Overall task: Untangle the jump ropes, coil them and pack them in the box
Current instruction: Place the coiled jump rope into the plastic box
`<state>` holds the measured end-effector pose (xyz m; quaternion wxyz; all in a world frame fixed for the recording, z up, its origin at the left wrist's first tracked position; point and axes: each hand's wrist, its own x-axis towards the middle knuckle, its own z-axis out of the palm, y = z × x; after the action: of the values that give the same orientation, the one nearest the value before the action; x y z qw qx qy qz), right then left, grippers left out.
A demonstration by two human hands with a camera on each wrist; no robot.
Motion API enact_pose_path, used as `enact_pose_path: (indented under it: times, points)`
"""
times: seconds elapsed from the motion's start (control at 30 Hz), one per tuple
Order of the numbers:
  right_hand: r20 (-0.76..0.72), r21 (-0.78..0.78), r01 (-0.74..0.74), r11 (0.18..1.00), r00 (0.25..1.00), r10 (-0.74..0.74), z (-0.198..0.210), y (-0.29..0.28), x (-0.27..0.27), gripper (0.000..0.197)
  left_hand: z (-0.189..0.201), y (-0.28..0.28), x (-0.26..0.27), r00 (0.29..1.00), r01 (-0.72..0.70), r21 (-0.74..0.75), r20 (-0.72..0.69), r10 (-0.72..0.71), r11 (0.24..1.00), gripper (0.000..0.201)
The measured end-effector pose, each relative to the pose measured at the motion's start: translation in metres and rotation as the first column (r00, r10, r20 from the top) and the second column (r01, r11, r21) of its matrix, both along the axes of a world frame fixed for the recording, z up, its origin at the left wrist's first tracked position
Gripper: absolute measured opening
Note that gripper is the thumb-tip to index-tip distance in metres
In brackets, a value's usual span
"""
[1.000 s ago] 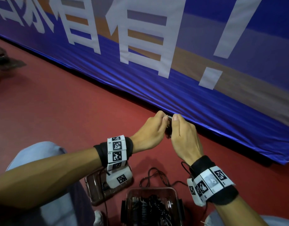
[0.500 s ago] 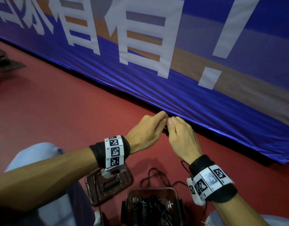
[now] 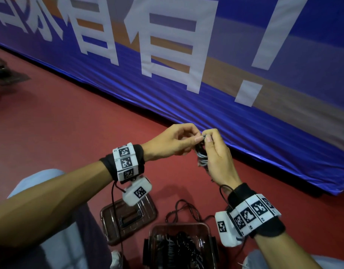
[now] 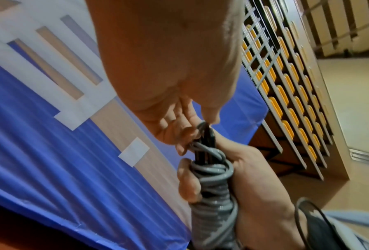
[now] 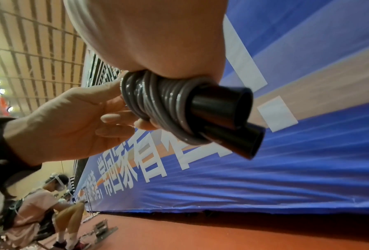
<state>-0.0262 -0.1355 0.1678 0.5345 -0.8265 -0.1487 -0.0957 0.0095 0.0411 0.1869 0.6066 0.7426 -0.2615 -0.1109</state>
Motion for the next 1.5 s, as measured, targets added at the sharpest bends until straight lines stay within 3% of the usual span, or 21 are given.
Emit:
enact_pose_path:
  times: [0.3,0.37,0.43,0.5,0.57,0.63,0.7,0.83,1.0,1.07,1.2,1.3,1.37,1.5]
  points:
    - [-0.180,0.241,0.132,0.961,0.980,-0.089,-0.007,0.013,0.003,0.060,0.008,0.002,0.009,0.999,-0.002,0.114,-0.043,0.007,0.993,0.044]
    - [-0.283,0.402,0.142,0.905,0.959,-0.025,-0.014,0.018,0.008,0.052,0.008,0.002,0.012,0.997,-0.061,0.109,-0.038,0.065,0.992,0.046]
    - [-0.395,0.599,0.165,0.784,0.912,0.110,-0.016,0.025,0.009,0.034,0.007,0.005,0.016,0.991,-0.107,0.075,-0.079,0.113,0.991,0.048]
    - [-0.458,0.694,0.172,0.699,0.855,0.245,-0.016,0.027,0.008,0.034,0.004,0.007,0.018,0.983,-0.116,0.029,-0.142,0.119,0.993,0.050]
    - [-0.474,0.724,0.138,0.676,0.812,0.341,-0.018,0.026,0.006,0.030,0.000,0.010,0.020,0.970,-0.131,-0.001,-0.207,0.128,0.991,0.053]
    - [-0.485,0.697,0.095,0.710,0.792,0.370,-0.023,0.027,0.003,0.026,-0.004,0.012,0.022,0.953,-0.158,-0.013,-0.264,0.150,0.987,0.055]
    - [-0.508,0.611,0.095,0.786,0.808,0.297,-0.034,0.029,0.003,0.033,-0.008,0.016,0.024,0.953,-0.179,0.040,-0.240,0.183,0.983,0.052]
    - [-0.452,0.250,0.098,0.963,0.892,0.026,-0.058,0.032,0.007,0.032,-0.016,0.016,0.019,0.969,-0.245,0.271,0.033,0.245,0.931,0.042]
    - [-0.438,0.098,0.016,0.995,0.899,0.029,-0.081,0.034,0.017,0.030,-0.029,0.015,0.020,0.953,-0.301,0.372,0.147,0.264,0.878,0.047]
    - [-0.400,0.021,-0.067,0.998,0.914,0.070,-0.087,0.031,0.014,0.011,-0.036,0.013,0.015,0.955,-0.294,0.431,0.156,0.251,0.853,0.044]
    - [-0.458,-0.033,-0.126,0.992,0.884,0.097,-0.106,0.026,0.011,0.009,-0.055,0.001,0.007,0.958,-0.271,0.474,0.043,0.285,0.838,0.038]
    - [-0.507,-0.097,-0.140,0.985,0.859,0.072,-0.116,0.017,0.006,0.013,-0.067,-0.009,0.001,0.965,-0.143,0.480,-0.126,0.229,0.866,0.030]
    - [-0.533,-0.159,-0.163,0.974,0.844,0.054,-0.124,0.009,0.001,0.021,-0.075,-0.015,-0.005,0.962,-0.049,0.502,-0.209,0.177,0.863,0.036]
    - [-0.600,-0.142,-0.237,0.961,0.793,0.107,-0.148,0.001,-0.010,0.025,-0.096,-0.023,-0.011,0.960,0.070,0.601,-0.258,0.109,0.796,0.040]
